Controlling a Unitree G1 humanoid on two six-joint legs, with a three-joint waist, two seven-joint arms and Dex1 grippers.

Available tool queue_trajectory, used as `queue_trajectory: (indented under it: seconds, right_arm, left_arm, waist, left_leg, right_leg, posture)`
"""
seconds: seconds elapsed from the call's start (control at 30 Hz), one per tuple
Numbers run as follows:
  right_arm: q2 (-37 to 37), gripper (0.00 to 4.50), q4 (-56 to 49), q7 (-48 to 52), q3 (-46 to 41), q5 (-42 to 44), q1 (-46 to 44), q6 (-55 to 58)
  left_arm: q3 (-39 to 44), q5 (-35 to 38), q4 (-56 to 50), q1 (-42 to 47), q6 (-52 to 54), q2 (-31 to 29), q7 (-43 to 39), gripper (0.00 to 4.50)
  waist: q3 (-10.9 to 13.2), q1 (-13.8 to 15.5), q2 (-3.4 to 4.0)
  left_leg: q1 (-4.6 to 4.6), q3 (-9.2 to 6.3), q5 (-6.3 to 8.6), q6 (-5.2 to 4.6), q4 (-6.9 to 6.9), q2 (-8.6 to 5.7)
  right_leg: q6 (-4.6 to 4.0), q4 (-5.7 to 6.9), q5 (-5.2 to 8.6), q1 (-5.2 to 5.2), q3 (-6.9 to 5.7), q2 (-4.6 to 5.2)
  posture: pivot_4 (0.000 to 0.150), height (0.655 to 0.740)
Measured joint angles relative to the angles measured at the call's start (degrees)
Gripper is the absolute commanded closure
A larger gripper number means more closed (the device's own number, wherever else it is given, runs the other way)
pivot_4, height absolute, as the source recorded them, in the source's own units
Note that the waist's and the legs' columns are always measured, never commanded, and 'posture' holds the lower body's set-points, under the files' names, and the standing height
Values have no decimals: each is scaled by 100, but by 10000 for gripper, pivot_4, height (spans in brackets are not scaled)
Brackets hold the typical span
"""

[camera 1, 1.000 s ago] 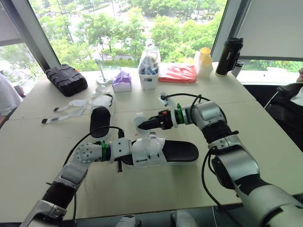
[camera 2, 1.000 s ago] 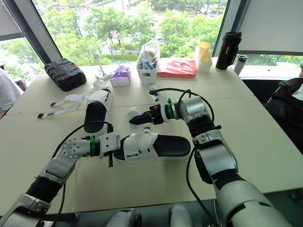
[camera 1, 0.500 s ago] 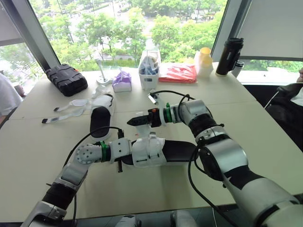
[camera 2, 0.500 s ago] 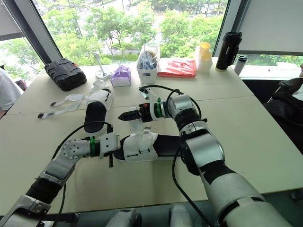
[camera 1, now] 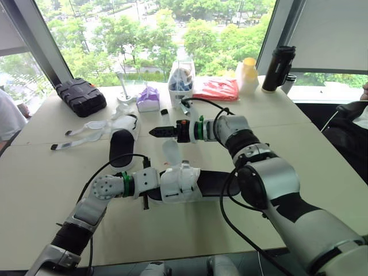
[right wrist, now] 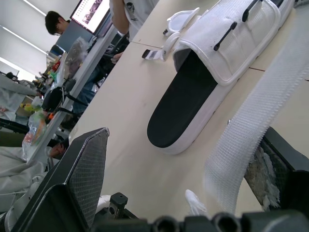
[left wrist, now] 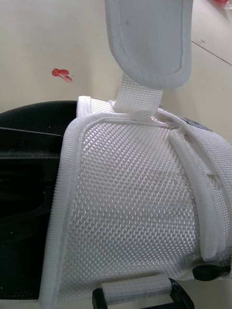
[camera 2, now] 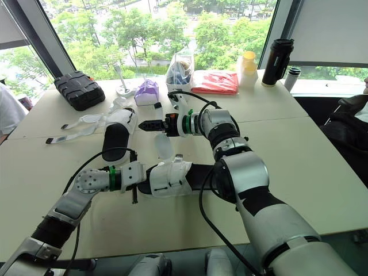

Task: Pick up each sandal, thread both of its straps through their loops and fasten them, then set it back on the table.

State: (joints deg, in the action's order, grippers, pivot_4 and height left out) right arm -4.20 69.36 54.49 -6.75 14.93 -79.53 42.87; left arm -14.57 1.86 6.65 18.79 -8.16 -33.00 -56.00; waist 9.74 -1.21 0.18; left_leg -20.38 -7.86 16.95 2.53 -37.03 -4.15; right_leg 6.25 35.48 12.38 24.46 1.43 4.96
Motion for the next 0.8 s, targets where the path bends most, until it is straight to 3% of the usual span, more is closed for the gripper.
queue_trajectory:
  seconds: [0.1,0.2,0.43,0.6,0.7,0.8]
  right_arm:
    - [6,2199,34,-11,-94,2,-12,-18]
    - [7,10212,51,2,-181,8,-43,-45]
    - [-21,44435,-11,384,-193,9,-53,54]
    - [-121,44435,-885,950,147,-8,24,309]
    - [-297,44435,-2300,1372,617,34,769,433]
    - [-730,44435,-4587,1757,1151,168,2134,145]
  left_arm:
    - [0,0,0,0,0,1,0,45000]
    - [0,-1,1,3,0,2,0,45000]
    - [0,-1,0,3,3,2,0,45000]
    - [1,-1,-3,3,25,12,-1,45000]
    - [27,29,-15,-8,126,103,4,45000]
    - [99,177,-42,-71,277,187,-2,45000]
  waist:
    - [0,0,0]
    - [0,0,0]
    - [0,0,1]
    - [0,3,1]
    - [-2,28,-3]
    - [-3,39,-5]
  left_leg:
    - [0,0,0,0,0,0]
    - [0,0,0,0,0,0]
    - [-1,0,0,0,0,0]
    - [-2,-1,0,0,-1,0]
    - [-4,-6,0,0,-6,-3]
    - [-11,-13,2,-1,-7,-2]
  right_leg:
    - [0,0,0,0,0,0]
    - [0,0,0,0,0,0]
    - [0,0,0,0,0,0]
    - [0,0,0,0,0,0]
    - [1,0,1,-5,-5,3]
    - [11,-1,7,-4,-9,13]
  posture:
    - [1500,7400]
    - [1500,7400]
    - [1500,7400]
    - [1500,7400]
    - [1500,7400]
    - [1500,7400]
